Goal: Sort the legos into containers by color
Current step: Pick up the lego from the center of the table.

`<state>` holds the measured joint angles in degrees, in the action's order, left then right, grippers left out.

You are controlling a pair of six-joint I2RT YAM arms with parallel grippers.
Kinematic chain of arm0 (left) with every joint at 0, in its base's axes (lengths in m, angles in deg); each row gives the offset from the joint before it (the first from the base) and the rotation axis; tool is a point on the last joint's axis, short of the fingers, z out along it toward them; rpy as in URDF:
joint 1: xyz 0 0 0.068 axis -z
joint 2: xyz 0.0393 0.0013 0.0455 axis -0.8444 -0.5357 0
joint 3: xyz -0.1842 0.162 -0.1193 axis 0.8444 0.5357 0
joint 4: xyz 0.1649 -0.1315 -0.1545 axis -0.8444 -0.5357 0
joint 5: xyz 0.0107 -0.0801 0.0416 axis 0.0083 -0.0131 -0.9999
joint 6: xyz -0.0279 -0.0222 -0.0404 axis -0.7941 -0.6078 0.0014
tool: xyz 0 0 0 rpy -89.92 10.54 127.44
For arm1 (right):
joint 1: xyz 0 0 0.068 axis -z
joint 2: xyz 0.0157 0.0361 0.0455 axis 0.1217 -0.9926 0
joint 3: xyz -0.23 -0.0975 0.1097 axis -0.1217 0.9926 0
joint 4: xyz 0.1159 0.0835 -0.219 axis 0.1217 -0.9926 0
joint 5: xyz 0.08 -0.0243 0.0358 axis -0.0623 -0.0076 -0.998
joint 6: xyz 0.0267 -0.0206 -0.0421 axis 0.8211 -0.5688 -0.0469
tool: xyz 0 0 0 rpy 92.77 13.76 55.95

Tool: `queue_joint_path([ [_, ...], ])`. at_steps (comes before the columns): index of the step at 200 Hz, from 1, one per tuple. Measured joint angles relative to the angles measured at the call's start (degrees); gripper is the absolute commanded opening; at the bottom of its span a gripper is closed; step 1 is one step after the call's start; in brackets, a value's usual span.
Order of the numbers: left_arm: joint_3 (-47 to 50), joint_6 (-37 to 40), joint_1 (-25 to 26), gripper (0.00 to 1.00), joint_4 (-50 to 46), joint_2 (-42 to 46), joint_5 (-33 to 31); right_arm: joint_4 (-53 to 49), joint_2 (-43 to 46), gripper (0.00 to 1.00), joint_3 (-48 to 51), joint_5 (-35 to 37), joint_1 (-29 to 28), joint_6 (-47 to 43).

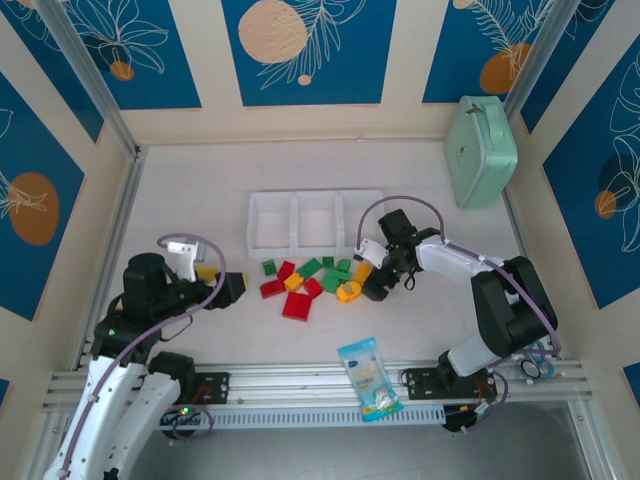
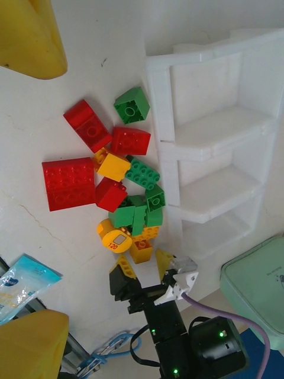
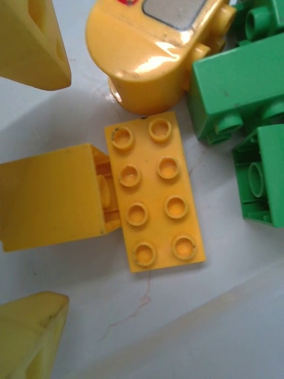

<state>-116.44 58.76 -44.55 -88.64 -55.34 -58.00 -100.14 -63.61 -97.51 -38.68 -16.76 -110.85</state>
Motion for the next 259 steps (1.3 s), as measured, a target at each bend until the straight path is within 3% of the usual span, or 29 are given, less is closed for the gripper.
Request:
queue_joint_path([
  [47,0.7,0.0,0.2,0.99,0.8,0.7,0.0,0.6,-2.6,0.77,-0.8,1.1,-0.3,0.3],
  [101,1.2,0.0,0.2,0.99,1.3,0.7,0.0,2.0,-2.6,0.59,0.2,2.5,-1.0,0.1],
  [140,1.3,0.0,0.2,0.99,1.5,1.0,0.0,2.3,-2.7,0.53,0.7,4.4,-2.5,0.3],
  [174,1.7,0.0,0.2,0.99,1.7,2.3,0.0,2.0,-2.2,0.32,1.1,4.6,-3.7,0.6],
  [213,2.0,0.0,0.2,0.99,2.4,2.3,0.0,0.2,1.3,0.14,2.2,5.4,-4.5,1.4],
  [259,2.1,0.0,0.2,0.99,2.8,2.7,0.3,-5.4,11.5,0.11,2.1,5.6,-6.1,4.7],
])
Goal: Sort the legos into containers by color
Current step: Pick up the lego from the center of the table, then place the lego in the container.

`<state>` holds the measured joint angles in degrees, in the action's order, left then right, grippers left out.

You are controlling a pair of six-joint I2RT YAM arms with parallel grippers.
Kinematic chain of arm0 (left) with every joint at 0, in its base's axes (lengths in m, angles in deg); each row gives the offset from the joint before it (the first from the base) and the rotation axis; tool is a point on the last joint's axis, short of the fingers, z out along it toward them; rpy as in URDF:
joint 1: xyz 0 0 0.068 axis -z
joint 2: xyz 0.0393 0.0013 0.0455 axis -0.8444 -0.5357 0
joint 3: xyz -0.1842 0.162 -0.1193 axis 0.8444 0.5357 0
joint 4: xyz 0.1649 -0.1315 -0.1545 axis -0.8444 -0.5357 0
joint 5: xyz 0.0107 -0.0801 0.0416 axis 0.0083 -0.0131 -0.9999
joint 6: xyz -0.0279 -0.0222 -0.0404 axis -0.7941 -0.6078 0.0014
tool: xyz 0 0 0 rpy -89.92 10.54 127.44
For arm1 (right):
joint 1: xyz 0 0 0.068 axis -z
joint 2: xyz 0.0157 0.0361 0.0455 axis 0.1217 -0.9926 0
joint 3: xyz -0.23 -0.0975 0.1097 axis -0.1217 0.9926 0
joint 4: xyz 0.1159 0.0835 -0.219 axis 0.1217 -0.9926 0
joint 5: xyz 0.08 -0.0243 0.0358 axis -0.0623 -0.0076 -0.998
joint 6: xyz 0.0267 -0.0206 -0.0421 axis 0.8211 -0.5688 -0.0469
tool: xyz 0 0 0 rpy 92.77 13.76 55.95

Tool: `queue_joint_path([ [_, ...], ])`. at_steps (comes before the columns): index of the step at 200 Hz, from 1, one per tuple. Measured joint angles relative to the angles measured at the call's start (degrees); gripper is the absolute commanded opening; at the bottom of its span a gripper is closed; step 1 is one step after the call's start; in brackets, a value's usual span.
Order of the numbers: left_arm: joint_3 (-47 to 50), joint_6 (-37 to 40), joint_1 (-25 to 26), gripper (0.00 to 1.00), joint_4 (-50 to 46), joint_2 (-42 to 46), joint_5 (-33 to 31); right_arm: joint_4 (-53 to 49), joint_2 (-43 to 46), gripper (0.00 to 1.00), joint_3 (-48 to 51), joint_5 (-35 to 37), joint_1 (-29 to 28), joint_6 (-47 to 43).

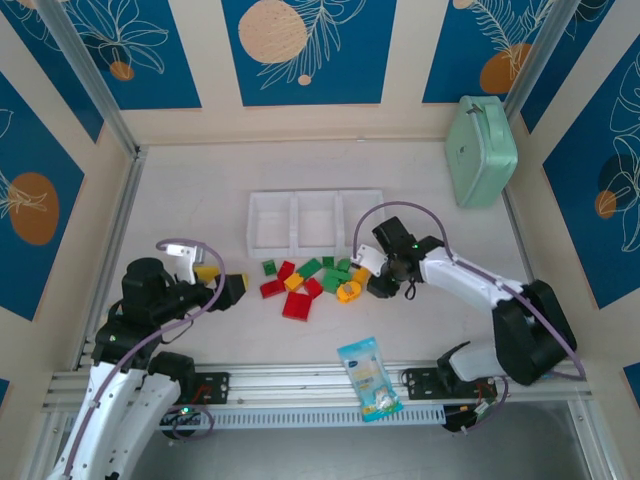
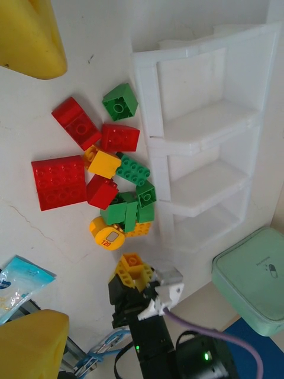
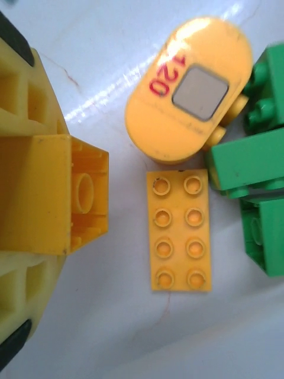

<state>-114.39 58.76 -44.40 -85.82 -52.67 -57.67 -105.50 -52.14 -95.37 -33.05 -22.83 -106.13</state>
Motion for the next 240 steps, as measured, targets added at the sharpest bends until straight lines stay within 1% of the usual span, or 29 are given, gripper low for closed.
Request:
queue_joint_path([
  [12,0.1,0.0,0.0,0.99,0.1,0.0,0.2,-0.8,3.9,0.11,-0.3,-0.2,0.0,1.7],
  [30,0.2,0.0,0.0,0.99,0.2,-0.1,0.3,-1.4,8.1,0.15,-3.0,-1.0,0.6,4.5],
  [55,0.2,0.0,0.0,0.99,0.2,-0.3,0.4,-1.0,7.9,0.17,-10.9,-3.1,3.8,9.3],
  [82,0.2,0.0,0.0,0.99,0.2,-0.3,0.4,1.8,2.7,0.17,-18.6,-4.6,7.0,14.2],
  [114,0.2,0.0,0.0,0.99,0.2,-0.3,0.4,4.2,-7.7,0.16,-24.3,-6.3,9.9,19.0],
  [152,0.2,0.0,0.0,0.99,0.2,-0.3,0.4,6.0,-18.8,0.16,-28.9,-8.8,11.6,22.8],
  [190,0.2,0.0,0.0,0.99,0.2,-0.3,0.4,10.2,-24.3,0.16,-29.5,-10.1,11.6,25.6],
  [211,0.2,0.0,0.0,0.99,0.2,-0.3,0.4,12.3,-26.6,0.18,-29.5,-10.2,11.6,26.8],
  [228,0.3,0.0,0.0,0.99,0.2,-0.2,0.4,13.8,-28.2,0.22,-29.6,-10.3,11.6,27.2],
  [236,0.3,0.0,0.0,0.99,0.2,-0.2,0.4,14.2,-28.9,0.24,-29.7,-10.3,11.6,27.4],
  [240,0.3,0.0,0.0,0.99,0.2,-0.2,0.3,14.4,-29.3,0.28,-29.9,-10.3,11.6,27.6],
])
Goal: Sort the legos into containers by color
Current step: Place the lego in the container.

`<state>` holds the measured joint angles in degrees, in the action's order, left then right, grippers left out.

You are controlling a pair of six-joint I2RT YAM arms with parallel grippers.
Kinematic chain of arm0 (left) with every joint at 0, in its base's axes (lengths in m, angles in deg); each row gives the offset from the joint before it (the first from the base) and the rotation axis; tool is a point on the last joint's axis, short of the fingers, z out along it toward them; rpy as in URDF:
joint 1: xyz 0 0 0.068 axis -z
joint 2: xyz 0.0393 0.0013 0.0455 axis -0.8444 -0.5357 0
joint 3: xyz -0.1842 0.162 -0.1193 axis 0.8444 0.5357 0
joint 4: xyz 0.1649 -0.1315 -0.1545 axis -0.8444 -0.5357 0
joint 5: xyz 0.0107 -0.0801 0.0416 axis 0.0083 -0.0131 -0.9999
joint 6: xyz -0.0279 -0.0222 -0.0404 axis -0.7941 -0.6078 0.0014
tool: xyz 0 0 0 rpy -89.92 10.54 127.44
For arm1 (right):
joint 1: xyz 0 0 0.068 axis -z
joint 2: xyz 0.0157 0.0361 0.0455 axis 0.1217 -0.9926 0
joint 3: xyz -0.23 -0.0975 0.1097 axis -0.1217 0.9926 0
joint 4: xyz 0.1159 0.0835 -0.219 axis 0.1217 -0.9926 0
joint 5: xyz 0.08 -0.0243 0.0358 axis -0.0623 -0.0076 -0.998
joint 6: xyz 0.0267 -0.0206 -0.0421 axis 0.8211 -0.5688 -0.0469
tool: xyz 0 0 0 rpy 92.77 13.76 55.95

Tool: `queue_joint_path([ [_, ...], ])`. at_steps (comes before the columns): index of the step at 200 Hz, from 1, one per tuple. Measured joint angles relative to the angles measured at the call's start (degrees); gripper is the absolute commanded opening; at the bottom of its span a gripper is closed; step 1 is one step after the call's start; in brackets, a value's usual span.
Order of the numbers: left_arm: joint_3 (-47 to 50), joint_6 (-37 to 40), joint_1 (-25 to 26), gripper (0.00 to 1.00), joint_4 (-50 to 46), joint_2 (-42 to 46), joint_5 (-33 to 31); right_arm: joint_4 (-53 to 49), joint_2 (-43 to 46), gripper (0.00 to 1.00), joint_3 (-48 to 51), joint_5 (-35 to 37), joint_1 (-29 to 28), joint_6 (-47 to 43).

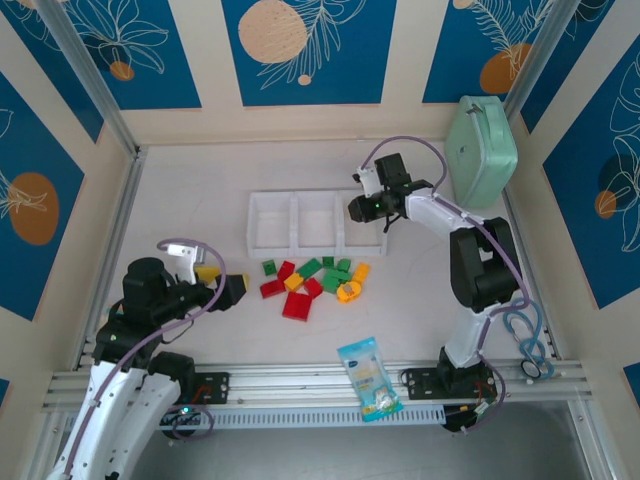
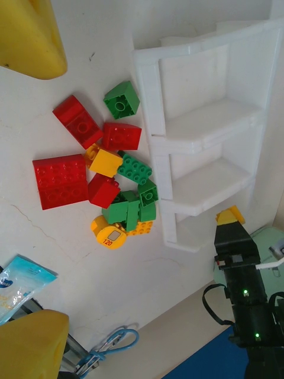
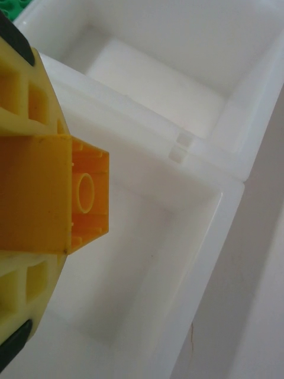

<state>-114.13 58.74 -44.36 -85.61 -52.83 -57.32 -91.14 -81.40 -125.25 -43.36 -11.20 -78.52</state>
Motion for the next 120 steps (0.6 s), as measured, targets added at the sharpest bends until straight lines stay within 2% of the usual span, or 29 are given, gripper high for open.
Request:
queue_joint_path([
  [6,0.0,0.0,0.0,0.99,0.0,0.0,0.0,0.3,-0.5,0.32,-0.3,0.0,0.0,0.1],
  [19,0.0,0.0,0.0,0.99,0.0,0.0,0.0,0.6,-1.2,0.35,-0.8,0.2,0.0,0.4],
  [31,0.0,0.0,0.0,0.99,0.0,0.0,0.0,0.6,-1.6,0.46,-1.4,0.4,0.0,0.5],
  [53,0.0,0.0,0.0,0.99,0.0,0.0,0.0,0.6,-1.6,0.54,-2.6,1.4,-0.3,0.8],
  [91,0.0,0.0,0.0,0.99,0.0,0.0,0.0,-0.1,-1.5,0.61,-4.6,3.7,-1.6,0.5],
  [120,0.0,0.0,0.0,0.99,0.0,0.0,0.0,-2.3,0.2,0.70,-4.6,6.8,-2.8,3.1],
])
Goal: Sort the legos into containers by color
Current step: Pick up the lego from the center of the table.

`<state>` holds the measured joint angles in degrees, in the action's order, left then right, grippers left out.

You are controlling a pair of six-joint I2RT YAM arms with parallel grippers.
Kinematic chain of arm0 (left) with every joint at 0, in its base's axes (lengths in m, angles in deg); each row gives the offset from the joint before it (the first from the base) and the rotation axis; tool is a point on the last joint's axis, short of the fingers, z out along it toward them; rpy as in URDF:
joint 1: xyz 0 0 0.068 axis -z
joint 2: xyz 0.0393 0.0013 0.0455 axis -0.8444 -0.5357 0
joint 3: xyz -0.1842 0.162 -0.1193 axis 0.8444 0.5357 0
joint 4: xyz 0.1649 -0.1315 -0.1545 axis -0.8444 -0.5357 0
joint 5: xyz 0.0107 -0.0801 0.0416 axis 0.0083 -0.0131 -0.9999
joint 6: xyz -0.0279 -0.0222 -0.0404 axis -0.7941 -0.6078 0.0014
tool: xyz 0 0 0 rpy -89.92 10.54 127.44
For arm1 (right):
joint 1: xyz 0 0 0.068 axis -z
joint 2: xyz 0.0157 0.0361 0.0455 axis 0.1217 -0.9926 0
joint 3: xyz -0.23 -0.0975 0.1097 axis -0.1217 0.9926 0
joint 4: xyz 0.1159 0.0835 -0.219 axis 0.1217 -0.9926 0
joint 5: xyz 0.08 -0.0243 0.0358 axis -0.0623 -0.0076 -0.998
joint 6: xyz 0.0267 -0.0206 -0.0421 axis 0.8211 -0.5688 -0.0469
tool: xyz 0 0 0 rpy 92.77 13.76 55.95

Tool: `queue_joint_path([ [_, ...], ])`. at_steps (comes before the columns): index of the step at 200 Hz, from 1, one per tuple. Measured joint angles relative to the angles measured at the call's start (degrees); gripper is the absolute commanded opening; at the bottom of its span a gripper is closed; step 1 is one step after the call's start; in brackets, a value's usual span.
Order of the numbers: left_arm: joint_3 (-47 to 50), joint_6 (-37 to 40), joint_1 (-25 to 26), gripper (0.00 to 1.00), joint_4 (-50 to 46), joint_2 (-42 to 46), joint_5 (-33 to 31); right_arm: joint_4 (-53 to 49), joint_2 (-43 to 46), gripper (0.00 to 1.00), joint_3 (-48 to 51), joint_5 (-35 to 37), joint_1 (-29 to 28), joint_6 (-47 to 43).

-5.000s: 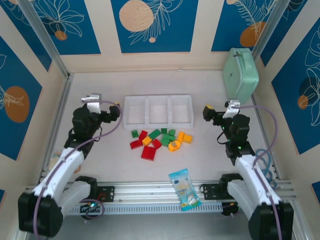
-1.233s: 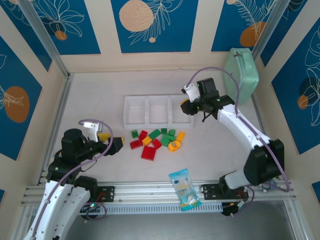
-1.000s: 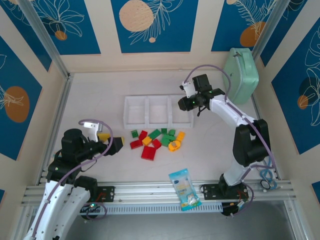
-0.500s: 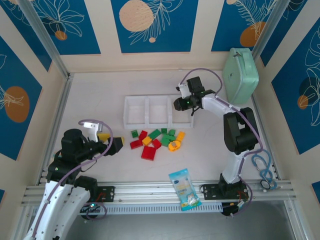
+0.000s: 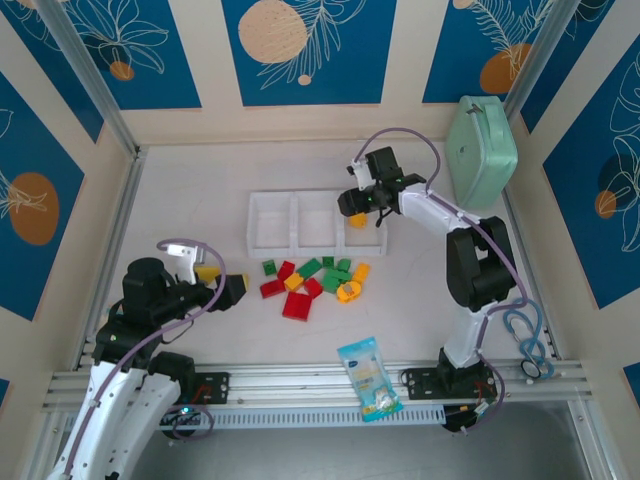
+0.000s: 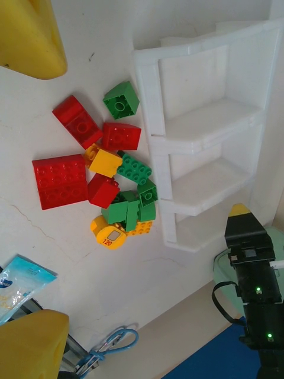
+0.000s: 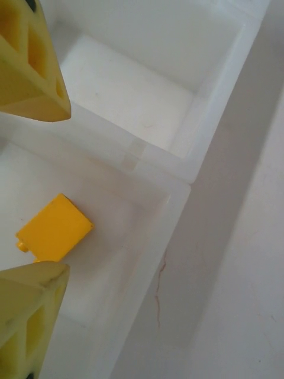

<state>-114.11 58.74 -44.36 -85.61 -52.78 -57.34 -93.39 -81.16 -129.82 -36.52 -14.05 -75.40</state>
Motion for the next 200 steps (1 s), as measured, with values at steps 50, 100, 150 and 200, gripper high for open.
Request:
queue_joint_path([
  [50,0.0,0.0,0.0,0.99,0.0,0.9,0.0,-12.8,8.3,0.72,-3.4,7.6,0.9,17.9],
  [100,0.0,0.0,0.0,0.99,0.2,1.9,0.0,-19.5,25.9,0.95,9.1,11.2,0.9,37.7],
  [150,0.1,0.0,0.0,0.99,0.8,2.2,0.3,-23.5,25.4,0.95,21.2,11.4,-4.2,51.3],
  [200,0.1,0.0,0.0,0.99,0.9,2.2,0.9,-23.5,14.0,0.93,19.4,12.9,-10.3,58.1],
])
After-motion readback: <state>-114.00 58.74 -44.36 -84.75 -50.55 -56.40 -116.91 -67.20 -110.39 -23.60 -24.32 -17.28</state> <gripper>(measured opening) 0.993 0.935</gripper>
